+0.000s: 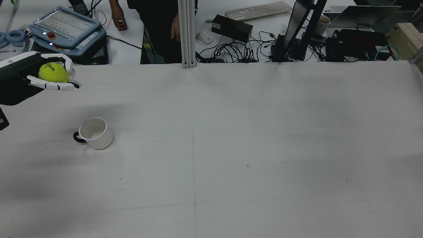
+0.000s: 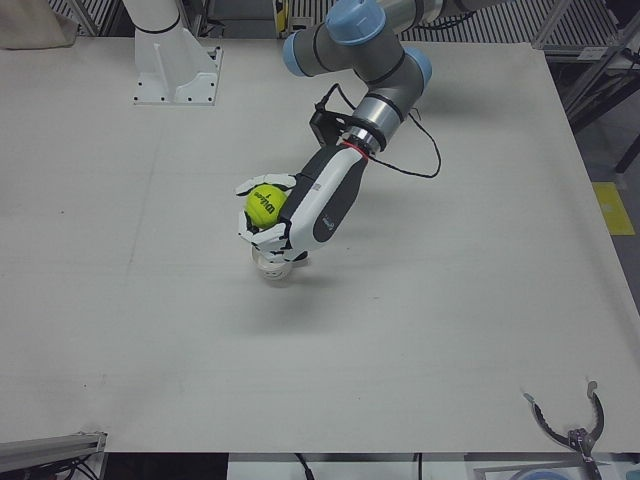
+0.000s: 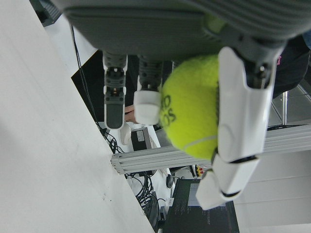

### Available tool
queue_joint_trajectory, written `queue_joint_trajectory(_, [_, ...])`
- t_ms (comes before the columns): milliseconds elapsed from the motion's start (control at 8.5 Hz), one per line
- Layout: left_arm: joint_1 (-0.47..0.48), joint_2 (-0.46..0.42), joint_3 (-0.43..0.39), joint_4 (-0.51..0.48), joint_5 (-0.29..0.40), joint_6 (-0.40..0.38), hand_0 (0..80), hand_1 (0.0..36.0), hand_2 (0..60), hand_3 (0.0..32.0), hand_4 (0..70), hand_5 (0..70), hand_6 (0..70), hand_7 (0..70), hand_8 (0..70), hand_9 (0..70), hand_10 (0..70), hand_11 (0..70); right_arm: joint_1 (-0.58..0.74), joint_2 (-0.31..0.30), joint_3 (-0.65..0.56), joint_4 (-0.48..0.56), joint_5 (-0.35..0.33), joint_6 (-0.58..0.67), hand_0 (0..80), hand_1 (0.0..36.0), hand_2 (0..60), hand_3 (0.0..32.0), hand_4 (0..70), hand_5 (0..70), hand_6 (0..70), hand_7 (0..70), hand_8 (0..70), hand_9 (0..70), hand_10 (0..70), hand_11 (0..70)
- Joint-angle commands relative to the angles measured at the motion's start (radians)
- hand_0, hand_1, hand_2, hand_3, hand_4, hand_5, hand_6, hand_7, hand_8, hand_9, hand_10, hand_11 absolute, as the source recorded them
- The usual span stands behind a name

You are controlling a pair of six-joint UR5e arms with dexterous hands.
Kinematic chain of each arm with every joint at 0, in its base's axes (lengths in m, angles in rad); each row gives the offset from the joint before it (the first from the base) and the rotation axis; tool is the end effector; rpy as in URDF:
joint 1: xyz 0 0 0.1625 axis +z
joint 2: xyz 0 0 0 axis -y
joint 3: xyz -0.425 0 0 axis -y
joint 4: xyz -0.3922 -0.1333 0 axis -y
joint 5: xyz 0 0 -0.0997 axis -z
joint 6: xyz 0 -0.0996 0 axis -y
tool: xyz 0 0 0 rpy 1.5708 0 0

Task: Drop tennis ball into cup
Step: 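Position the left hand with the ball directly above the mug opening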

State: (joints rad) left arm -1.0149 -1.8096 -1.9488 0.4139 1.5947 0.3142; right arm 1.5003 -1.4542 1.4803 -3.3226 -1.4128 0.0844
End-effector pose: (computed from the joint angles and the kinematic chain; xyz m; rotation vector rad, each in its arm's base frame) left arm 0.1727 -0.5261 0.4262 -0.2713 2.0660 -1.5299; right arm 0.1117 -0.5325 0.6881 -0.0292 1.9744 -2.2960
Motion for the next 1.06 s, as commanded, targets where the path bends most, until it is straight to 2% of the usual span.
queue_joint_trajectory(0, [0.071, 0.044, 0.022, -0.036, -0.047, 0.011, 61.2, 36.0, 60.0, 0.0, 70.0, 60.2, 70.0, 70.0, 70.0, 70.0, 23.1, 35.4, 0.0, 0.0, 0.0, 0.0, 0.0, 0.0, 0.0, 0.0, 0.0, 0.0, 0.0, 0.0, 0.0, 0.0, 0.0, 0.0, 0.0, 0.0])
queue_joint_trajectory(118, [0.102, 0.08, 0.025, -0.068, -0.102, 0.008, 61.2, 36.0, 60.0, 0.0, 70.0, 40.4, 70.0, 70.0, 70.0, 70.0, 23.1, 35.5, 0.0, 0.0, 0.0, 0.0, 0.0, 0.0, 0.0, 0.0, 0.0, 0.0, 0.0, 0.0, 0.0, 0.0, 0.0, 0.0, 0.0, 0.0])
queue_joint_trajectory(235, [0.116, 0.094, 0.04, -0.087, -0.114, 0.008, 61.2, 36.0, 60.0, 0.0, 70.0, 66.8, 70.0, 70.0, 70.0, 70.0, 23.1, 35.3, 0.0, 0.0, 0.0, 0.0, 0.002, 0.0, 0.0, 0.0, 0.0, 0.0, 0.0, 0.0, 0.0, 0.0, 0.0, 0.0, 0.0, 0.0])
queue_joint_trajectory(353, [0.116, 0.093, 0.042, -0.089, -0.114, 0.006, 61.2, 36.0, 60.0, 0.0, 70.0, 70.0, 70.0, 70.0, 70.0, 70.0, 23.0, 35.3, 0.0, 0.0, 0.0, 0.0, 0.0, 0.0, 0.0, 0.0, 0.0, 0.0, 0.0, 0.0, 0.0, 0.0, 0.0, 0.0, 0.0, 0.0])
queue_joint_trajectory(471, [0.118, 0.095, 0.044, -0.089, -0.113, 0.002, 61.2, 36.0, 60.0, 0.0, 70.0, 53.5, 70.0, 70.0, 70.0, 70.0, 22.9, 35.2, 0.0, 0.0, 0.0, 0.0, 0.0, 0.0, 0.0, 0.0, 0.0, 0.0, 0.0, 0.0, 0.0, 0.0, 0.0, 0.0, 0.0, 0.0])
queue_joint_trajectory(588, [0.118, 0.096, 0.045, -0.09, -0.113, 0.006, 61.2, 36.0, 60.0, 0.0, 70.0, 70.0, 70.0, 70.0, 70.0, 70.0, 22.8, 35.0, 0.0, 0.0, 0.0, 0.0, 0.0, 0.0, 0.0, 0.0, 0.0, 0.0, 0.0, 0.0, 0.0, 0.0, 0.0, 0.0, 0.0, 0.0])
queue_joint_trajectory(706, [0.118, 0.096, 0.059, -0.101, -0.113, 0.005, 61.2, 36.0, 60.0, 0.0, 70.0, 60.0, 70.0, 70.0, 70.0, 70.0, 22.6, 34.7, 0.0, 0.0, 0.0, 0.0, 0.0, 0.0, 0.0, 0.0, 0.0, 0.0, 0.0, 0.0, 0.0, 0.0, 0.0, 0.0, 0.0, 0.0])
queue_joint_trajectory(824, [0.118, 0.101, 0.067, -0.146, -0.104, 0.005, 61.2, 36.0, 60.0, 0.0, 70.0, 46.2, 70.0, 70.0, 70.0, 70.0, 21.6, 33.4, 0.0, 0.0, 0.0, 0.0, 0.0, 0.0, 0.0, 0.0, 0.0, 0.0, 0.0, 0.0, 0.0, 0.0, 0.0, 0.0, 0.0, 0.0])
queue_joint_trajectory(941, [0.118, 0.105, 0.07, -0.176, -0.104, 0.003, 60.7, 36.0, 60.0, 0.0, 69.7, 64.8, 70.0, 70.0, 61.5, 70.0, 18.0, 28.2, 0.0, 0.0, 0.0, 0.0, 0.0, 0.0, 0.0, 0.0, 0.0, 0.0, 0.0, 0.0, 0.0, 0.0, 0.0, 0.0, 0.0, 0.0])
